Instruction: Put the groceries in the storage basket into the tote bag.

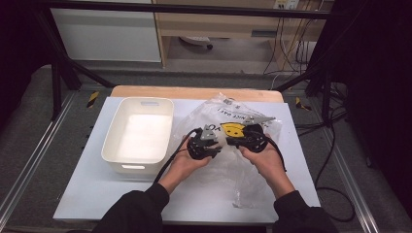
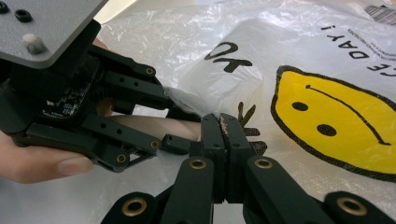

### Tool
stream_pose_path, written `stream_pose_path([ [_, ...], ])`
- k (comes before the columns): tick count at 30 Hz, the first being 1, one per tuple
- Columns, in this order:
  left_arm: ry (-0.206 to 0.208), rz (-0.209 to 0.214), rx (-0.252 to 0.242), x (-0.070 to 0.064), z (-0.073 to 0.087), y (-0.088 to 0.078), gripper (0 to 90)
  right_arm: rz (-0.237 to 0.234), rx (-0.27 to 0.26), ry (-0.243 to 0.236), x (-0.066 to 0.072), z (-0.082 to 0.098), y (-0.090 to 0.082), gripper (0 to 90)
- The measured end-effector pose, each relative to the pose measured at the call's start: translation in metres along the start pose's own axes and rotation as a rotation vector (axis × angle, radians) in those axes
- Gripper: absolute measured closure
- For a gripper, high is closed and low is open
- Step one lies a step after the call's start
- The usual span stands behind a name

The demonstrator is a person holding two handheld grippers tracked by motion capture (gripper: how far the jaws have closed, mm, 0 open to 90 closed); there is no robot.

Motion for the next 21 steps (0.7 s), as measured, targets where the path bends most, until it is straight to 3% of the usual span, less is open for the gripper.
stream_pose_path([
  [5,0.025,-0.015,-0.005,-0.0004,-0.0027,-0.0006,68.9,0.004,0.009,-0.007,0.0003,0.0012,0.001,90.0],
  [9,0.005,-0.01,-0.021,-0.001,-0.0054,-0.0025,68.9,0.006,0.008,-0.004,-0.0013,0.0005,0.0022,90.0],
  [21,0.007,-0.002,-0.043,-0.0026,-0.0064,0.0029,68.9,0.009,0.006,0.001,-0.001,0.0003,0.0046,90.0],
])
Point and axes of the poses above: each handheld gripper's, and its own axes: y roughly forward along the jaws, z roughly out of its underside, x roughly to its left, the point moved 9 cm from there along y, roughly forward along the jaws, and after that the axes turned 15 degrees about y, right-handed, at the moved point
